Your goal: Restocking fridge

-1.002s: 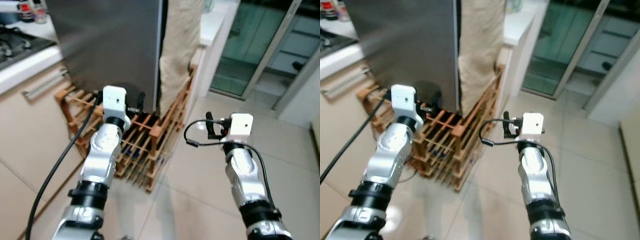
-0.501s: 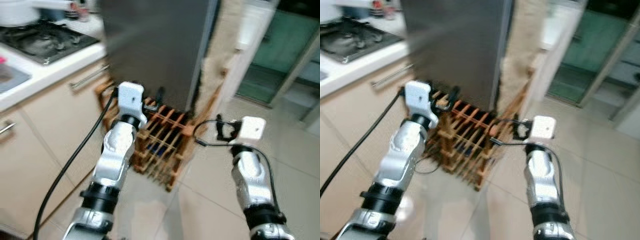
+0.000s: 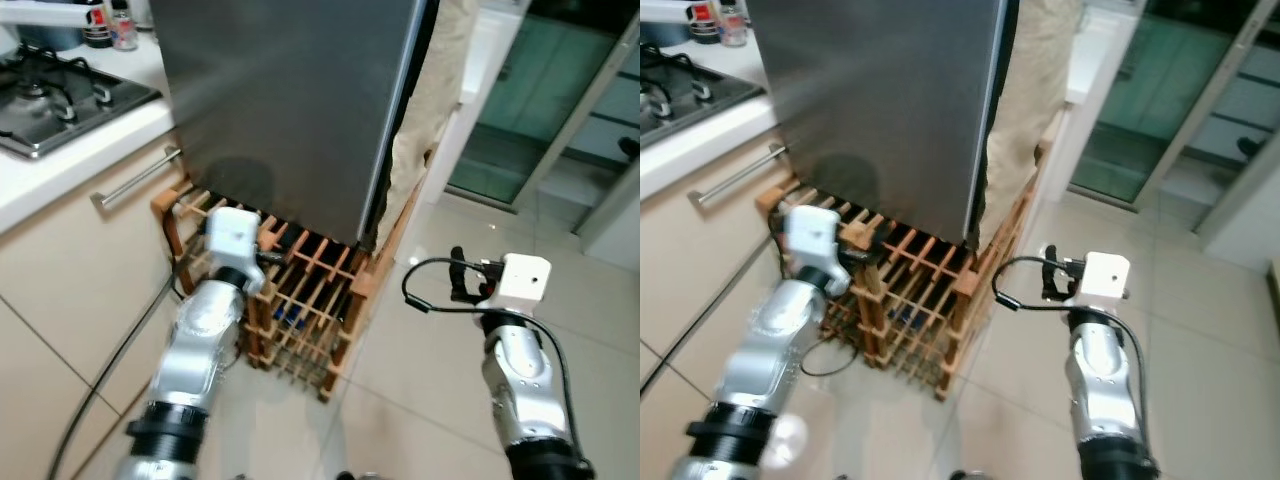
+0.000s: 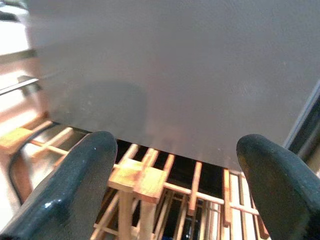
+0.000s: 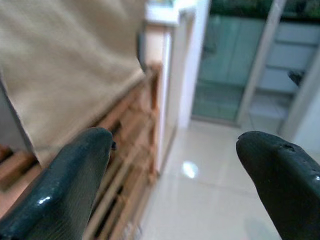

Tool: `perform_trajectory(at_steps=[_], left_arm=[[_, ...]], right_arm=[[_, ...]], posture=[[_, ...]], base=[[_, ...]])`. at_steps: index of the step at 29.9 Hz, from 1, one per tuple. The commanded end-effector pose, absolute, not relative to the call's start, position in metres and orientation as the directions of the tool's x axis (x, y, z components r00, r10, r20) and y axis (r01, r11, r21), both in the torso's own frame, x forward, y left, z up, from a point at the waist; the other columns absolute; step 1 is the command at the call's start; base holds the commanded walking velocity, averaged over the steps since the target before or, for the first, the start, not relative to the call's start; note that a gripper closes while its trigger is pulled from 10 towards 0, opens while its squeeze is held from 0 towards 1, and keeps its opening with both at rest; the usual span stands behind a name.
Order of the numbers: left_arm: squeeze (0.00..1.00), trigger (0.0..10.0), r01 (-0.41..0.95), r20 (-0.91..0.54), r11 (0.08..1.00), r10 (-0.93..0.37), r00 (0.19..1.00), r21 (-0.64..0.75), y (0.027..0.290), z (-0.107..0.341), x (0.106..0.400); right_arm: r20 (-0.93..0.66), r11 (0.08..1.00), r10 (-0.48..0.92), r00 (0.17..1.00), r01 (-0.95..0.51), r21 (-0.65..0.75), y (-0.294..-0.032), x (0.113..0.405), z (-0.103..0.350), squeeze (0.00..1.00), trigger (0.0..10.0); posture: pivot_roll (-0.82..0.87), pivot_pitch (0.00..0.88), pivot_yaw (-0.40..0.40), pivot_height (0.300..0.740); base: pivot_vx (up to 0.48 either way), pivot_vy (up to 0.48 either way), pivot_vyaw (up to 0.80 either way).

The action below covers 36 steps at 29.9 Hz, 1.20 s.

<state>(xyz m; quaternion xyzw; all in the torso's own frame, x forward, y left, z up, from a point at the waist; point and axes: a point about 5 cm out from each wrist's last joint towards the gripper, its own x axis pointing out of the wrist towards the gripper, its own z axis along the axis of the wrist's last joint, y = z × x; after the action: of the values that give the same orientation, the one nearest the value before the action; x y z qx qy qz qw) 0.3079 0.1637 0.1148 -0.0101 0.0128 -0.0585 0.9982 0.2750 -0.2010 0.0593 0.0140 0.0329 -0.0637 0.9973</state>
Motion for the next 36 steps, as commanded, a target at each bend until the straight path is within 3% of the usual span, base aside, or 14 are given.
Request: perform_trajectory(at_steps=[1,9,16,24,36], left_arm=[[0.00,10.0,0.133,-0.008,0.990,-0.134,0.991,-0.056,0.152,0.120,0.308],[0.00,10.0,0.162,0.007,0.986,-0.161,0.987,-0.048,0.140,0.122,0.303],[0.00,10.0,0.097,-0.046,0.995,-0.096,0.994,0.008,0.140,0.119,0.312],[0.00,10.0,0.155,0.085,0.988,-0.153,0.985,-0.019,0.132,0.143,0.312],[0.00,10.0,0.202,0.173,0.979,-0.195,0.965,-0.022,0.116,0.163,0.311]], right_arm=[[-0.043,0.992,-0.129,0.991,0.129,0.007,-0.206,0.279,0.068,0.02,10.0],[-0.035,0.995,-0.097,0.995,0.097,0.007,-0.199,0.281,0.073,0.02,10.0],[-0.031,0.997,-0.072,0.997,0.072,0.014,-0.193,0.286,0.073,0.01,10.0],[-0.006,0.999,-0.049,0.999,0.049,0.012,-0.188,0.290,0.080,0.01,10.0],[0.035,1.000,-0.012,0.999,0.012,-0.007,-0.177,0.294,0.089,0.01,10.0]], posture=[[-0.02,0.000,-0.045,0.740],[-0.02,0.000,-0.048,0.740],[-0.02,0.000,-0.047,0.740],[-0.03,0.000,-0.044,0.740],[-0.03,0.000,-0.044,0.740]], base=[[0.000,-0.435,0.00],[0.063,-0.422,0.00],[0.334,-0.341,0.00],[0.000,0.000,0.00],[0.480,0.000,0.00]])
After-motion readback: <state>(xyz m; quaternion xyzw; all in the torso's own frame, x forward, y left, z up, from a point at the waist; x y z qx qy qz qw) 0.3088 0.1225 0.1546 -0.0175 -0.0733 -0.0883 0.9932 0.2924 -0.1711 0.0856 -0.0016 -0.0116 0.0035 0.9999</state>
